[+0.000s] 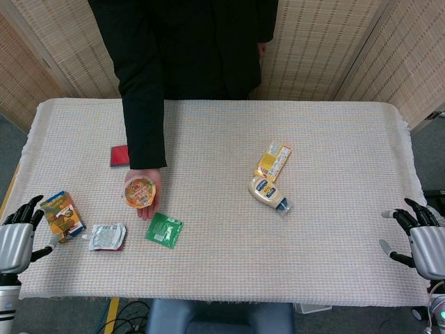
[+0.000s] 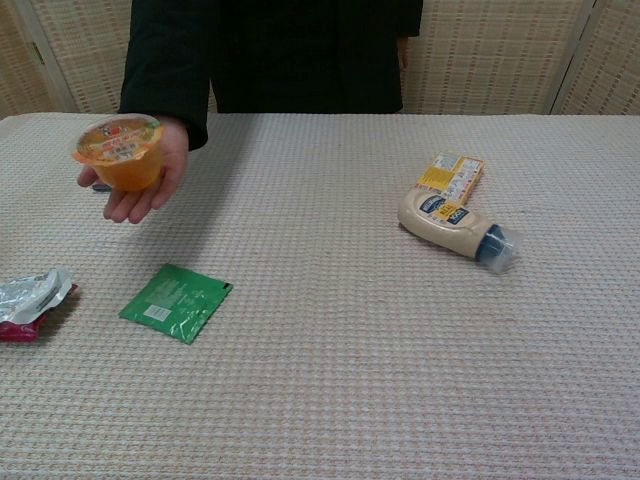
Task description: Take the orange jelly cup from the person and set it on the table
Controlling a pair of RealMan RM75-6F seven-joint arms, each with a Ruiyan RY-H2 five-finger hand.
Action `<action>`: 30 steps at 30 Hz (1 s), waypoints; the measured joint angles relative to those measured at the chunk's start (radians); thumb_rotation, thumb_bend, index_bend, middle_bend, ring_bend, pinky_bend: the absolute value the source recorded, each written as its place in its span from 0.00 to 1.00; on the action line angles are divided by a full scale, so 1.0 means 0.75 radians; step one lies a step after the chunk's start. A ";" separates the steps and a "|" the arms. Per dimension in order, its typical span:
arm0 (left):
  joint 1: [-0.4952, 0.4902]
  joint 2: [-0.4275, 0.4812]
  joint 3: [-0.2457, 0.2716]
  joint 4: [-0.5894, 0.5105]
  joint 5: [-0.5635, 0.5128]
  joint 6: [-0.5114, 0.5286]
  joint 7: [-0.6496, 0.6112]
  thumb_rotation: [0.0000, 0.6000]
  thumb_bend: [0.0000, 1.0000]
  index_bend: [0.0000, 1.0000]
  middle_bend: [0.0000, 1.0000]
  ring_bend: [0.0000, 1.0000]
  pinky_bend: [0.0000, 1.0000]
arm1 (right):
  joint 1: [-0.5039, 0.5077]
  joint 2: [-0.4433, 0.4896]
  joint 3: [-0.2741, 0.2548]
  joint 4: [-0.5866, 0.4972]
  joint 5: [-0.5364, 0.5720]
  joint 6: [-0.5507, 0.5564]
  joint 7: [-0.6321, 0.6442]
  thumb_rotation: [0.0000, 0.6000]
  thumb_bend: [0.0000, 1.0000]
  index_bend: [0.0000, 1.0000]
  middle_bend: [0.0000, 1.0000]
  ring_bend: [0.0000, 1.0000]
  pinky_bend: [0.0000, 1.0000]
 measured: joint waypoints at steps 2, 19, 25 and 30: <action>0.000 0.001 -0.001 -0.001 0.000 0.001 0.002 1.00 0.33 0.31 0.14 0.20 0.34 | 0.000 -0.001 0.000 0.002 0.001 -0.001 0.000 1.00 0.25 0.32 0.34 0.15 0.16; -0.051 0.060 -0.006 -0.048 0.102 -0.044 -0.063 1.00 0.33 0.29 0.14 0.20 0.34 | -0.002 0.028 0.019 -0.025 -0.005 0.037 0.003 1.00 0.25 0.32 0.33 0.15 0.16; -0.164 0.114 -0.018 -0.114 0.235 -0.146 -0.143 1.00 0.33 0.23 0.12 0.20 0.33 | 0.004 0.035 0.027 -0.048 -0.015 0.046 -0.016 1.00 0.25 0.30 0.31 0.15 0.16; -0.289 0.126 -0.049 -0.147 0.314 -0.246 -0.156 1.00 0.33 0.20 0.10 0.18 0.32 | 0.004 0.043 0.022 -0.069 -0.013 0.037 -0.037 1.00 0.25 0.30 0.31 0.15 0.16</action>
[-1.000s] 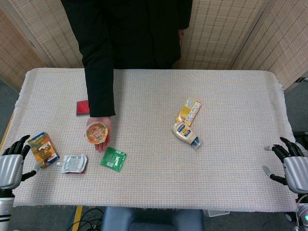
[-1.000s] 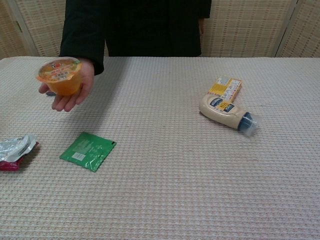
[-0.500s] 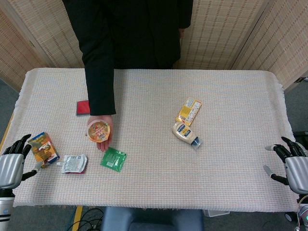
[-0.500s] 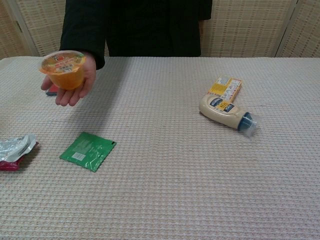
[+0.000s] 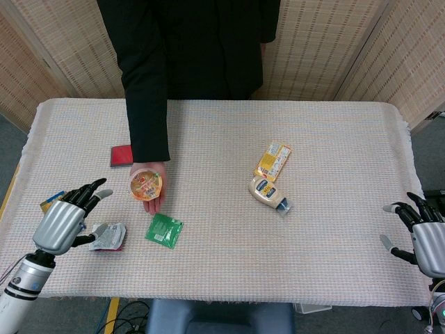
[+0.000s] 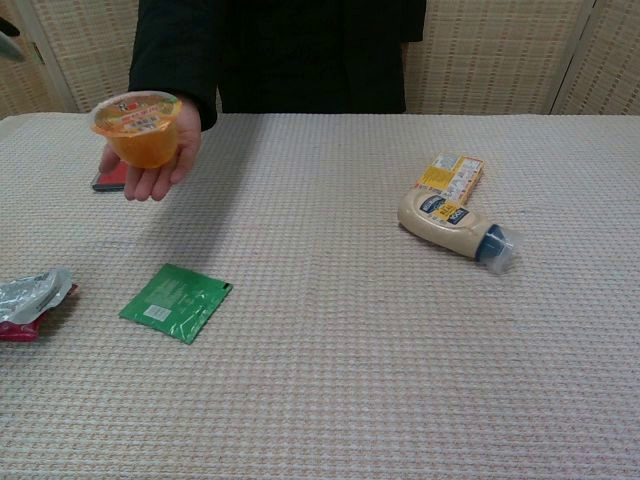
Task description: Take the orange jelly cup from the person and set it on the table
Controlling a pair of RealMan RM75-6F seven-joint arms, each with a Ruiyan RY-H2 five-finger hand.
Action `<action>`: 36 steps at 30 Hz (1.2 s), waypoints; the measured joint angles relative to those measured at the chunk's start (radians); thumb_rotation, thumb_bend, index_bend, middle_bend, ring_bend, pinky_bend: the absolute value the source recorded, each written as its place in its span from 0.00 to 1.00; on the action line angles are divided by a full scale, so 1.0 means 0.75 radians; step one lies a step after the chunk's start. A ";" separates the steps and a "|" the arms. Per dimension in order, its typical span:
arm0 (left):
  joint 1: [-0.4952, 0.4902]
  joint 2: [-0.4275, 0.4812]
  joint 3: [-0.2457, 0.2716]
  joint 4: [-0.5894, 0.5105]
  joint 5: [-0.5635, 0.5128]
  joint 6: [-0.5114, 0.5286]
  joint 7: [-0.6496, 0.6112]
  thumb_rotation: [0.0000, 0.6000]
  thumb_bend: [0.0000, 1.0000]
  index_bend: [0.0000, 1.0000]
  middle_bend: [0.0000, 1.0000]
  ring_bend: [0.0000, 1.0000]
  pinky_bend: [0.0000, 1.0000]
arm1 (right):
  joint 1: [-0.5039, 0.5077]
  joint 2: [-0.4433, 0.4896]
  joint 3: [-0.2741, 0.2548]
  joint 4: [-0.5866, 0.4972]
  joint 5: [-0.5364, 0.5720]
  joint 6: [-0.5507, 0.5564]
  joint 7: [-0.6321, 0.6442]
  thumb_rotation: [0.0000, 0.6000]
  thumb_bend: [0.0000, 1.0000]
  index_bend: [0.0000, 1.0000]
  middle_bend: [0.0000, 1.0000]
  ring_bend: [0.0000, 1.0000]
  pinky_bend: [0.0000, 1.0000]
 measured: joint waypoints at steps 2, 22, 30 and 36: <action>-0.047 -0.009 -0.018 -0.006 0.008 -0.039 0.007 1.00 0.33 0.19 0.09 0.18 0.32 | -0.003 0.000 -0.004 -0.002 0.004 -0.003 -0.004 1.00 0.25 0.30 0.31 0.15 0.16; -0.440 -0.166 -0.151 0.089 -0.356 -0.490 0.203 1.00 0.33 0.12 0.00 0.03 0.28 | -0.025 0.001 -0.020 -0.004 0.022 -0.007 -0.004 1.00 0.25 0.30 0.31 0.15 0.16; -0.506 -0.180 -0.145 0.123 -0.496 -0.569 0.297 1.00 0.33 0.15 0.00 0.03 0.28 | -0.031 -0.002 -0.021 0.001 0.028 -0.004 -0.001 1.00 0.25 0.30 0.31 0.15 0.16; -0.542 -0.206 -0.129 0.155 -0.572 -0.596 0.306 1.00 0.33 0.22 0.01 0.05 0.29 | -0.034 -0.003 -0.021 0.006 0.031 -0.003 0.003 1.00 0.25 0.30 0.31 0.15 0.16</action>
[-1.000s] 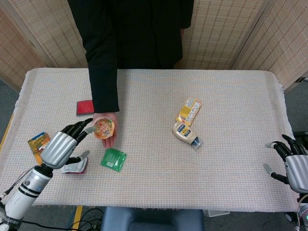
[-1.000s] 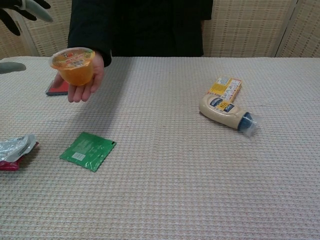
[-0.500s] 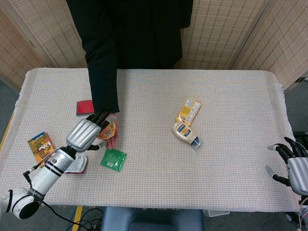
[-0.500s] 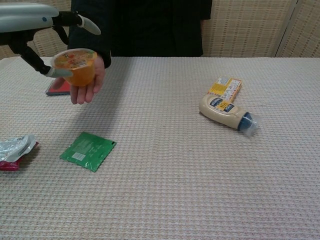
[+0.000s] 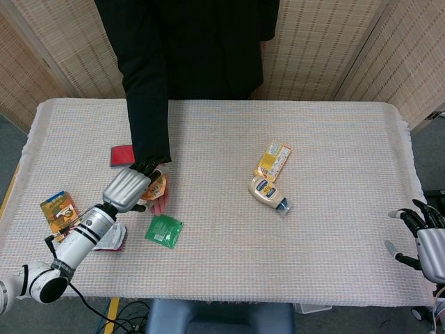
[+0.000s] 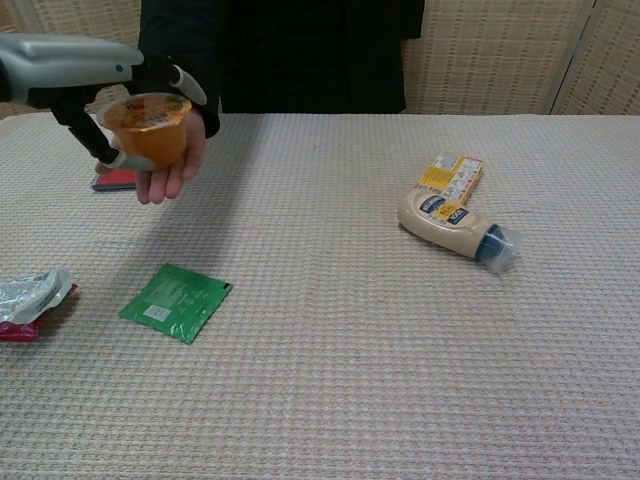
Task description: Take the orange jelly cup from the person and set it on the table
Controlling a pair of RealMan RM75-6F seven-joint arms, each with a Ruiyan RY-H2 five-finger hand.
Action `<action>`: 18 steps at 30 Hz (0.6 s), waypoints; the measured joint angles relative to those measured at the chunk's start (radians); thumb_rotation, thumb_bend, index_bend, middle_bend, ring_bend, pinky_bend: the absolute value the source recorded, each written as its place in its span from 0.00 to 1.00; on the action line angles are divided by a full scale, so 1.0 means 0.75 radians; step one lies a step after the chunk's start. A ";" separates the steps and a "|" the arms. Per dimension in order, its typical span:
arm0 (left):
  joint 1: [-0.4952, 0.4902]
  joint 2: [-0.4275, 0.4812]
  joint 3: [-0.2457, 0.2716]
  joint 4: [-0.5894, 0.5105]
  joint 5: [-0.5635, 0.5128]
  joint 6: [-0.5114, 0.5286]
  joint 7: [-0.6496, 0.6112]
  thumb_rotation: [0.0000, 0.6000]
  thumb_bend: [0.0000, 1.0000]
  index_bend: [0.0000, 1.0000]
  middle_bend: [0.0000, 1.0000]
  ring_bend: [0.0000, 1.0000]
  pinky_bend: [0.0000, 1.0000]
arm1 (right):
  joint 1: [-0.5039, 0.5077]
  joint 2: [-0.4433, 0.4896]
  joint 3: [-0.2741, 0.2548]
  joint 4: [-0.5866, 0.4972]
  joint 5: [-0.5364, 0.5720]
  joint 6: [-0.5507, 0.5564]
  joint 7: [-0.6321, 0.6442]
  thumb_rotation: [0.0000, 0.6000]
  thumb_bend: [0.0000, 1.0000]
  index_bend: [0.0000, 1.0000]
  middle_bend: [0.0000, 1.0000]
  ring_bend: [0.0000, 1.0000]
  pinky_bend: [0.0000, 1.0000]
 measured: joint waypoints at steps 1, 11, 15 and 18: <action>-0.003 -0.006 0.000 0.006 -0.002 -0.001 -0.010 1.00 0.33 0.26 0.03 0.08 0.30 | -0.001 0.000 0.000 0.000 0.000 0.001 0.000 1.00 0.25 0.30 0.31 0.15 0.16; 0.000 -0.086 0.008 0.106 0.140 0.120 -0.154 1.00 0.33 0.59 0.46 0.42 0.74 | -0.007 -0.003 0.000 0.005 0.009 0.000 0.003 1.00 0.25 0.30 0.31 0.15 0.16; 0.020 -0.094 0.022 0.118 0.223 0.194 -0.213 1.00 0.33 0.61 0.48 0.43 0.76 | -0.004 -0.006 0.002 0.007 0.008 -0.003 0.004 1.00 0.25 0.30 0.31 0.15 0.16; 0.042 -0.076 0.041 0.097 0.285 0.245 -0.234 1.00 0.33 0.61 0.48 0.43 0.76 | -0.001 -0.006 0.003 0.008 0.008 -0.007 0.004 1.00 0.25 0.30 0.31 0.15 0.16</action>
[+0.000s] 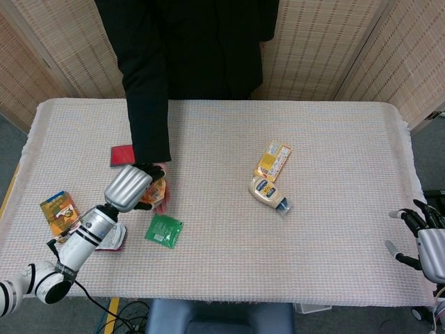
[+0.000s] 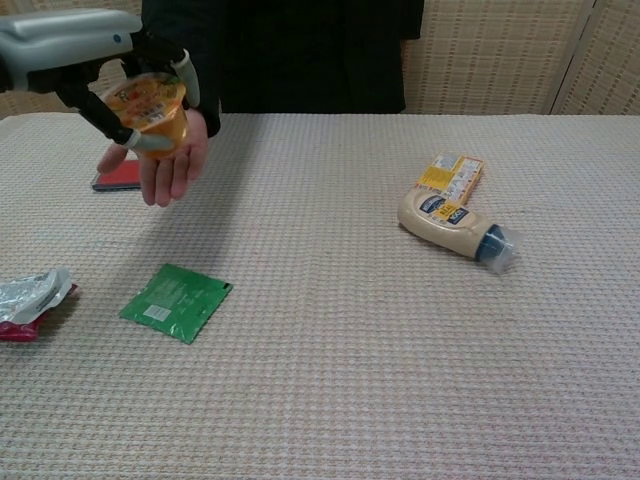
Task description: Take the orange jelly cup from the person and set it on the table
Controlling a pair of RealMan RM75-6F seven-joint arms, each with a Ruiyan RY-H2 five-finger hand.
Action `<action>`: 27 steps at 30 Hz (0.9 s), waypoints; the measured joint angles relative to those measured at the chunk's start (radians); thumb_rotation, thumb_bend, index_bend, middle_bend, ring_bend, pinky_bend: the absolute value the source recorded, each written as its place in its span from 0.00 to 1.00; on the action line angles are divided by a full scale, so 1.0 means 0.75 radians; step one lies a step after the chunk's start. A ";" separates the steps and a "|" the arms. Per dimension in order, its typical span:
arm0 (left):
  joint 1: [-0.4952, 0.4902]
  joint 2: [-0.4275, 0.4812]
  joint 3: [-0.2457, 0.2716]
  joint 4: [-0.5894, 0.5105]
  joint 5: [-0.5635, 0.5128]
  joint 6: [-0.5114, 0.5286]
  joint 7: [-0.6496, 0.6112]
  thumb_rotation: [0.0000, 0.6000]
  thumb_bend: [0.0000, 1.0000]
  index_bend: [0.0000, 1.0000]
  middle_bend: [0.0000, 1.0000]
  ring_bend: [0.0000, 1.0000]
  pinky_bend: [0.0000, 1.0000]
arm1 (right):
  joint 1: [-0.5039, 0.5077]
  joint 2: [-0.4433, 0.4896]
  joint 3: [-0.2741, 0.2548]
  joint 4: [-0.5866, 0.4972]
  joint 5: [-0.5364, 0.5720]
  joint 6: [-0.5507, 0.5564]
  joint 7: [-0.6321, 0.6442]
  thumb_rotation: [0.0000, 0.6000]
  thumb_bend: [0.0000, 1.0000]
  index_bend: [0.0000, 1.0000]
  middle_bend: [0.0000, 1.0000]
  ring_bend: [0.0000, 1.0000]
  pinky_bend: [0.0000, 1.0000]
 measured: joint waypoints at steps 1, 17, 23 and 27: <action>0.008 0.009 0.007 -0.013 0.020 0.015 -0.003 1.00 0.33 0.60 0.48 0.43 0.76 | 0.001 0.000 0.000 0.000 0.000 -0.001 0.000 1.00 0.25 0.30 0.31 0.15 0.16; 0.041 -0.012 0.170 -0.134 0.331 0.071 0.072 1.00 0.33 0.58 0.48 0.43 0.76 | 0.012 -0.009 0.003 0.017 0.006 -0.022 0.011 1.00 0.25 0.30 0.31 0.15 0.16; -0.001 -0.151 0.196 -0.045 0.358 -0.010 0.140 1.00 0.33 0.55 0.48 0.43 0.76 | 0.011 -0.011 0.002 0.025 0.013 -0.027 0.019 1.00 0.25 0.30 0.31 0.15 0.16; -0.043 -0.263 0.194 0.053 0.321 -0.099 0.177 1.00 0.33 0.53 0.44 0.43 0.76 | 0.008 -0.011 0.003 0.033 0.019 -0.023 0.025 1.00 0.25 0.30 0.31 0.15 0.16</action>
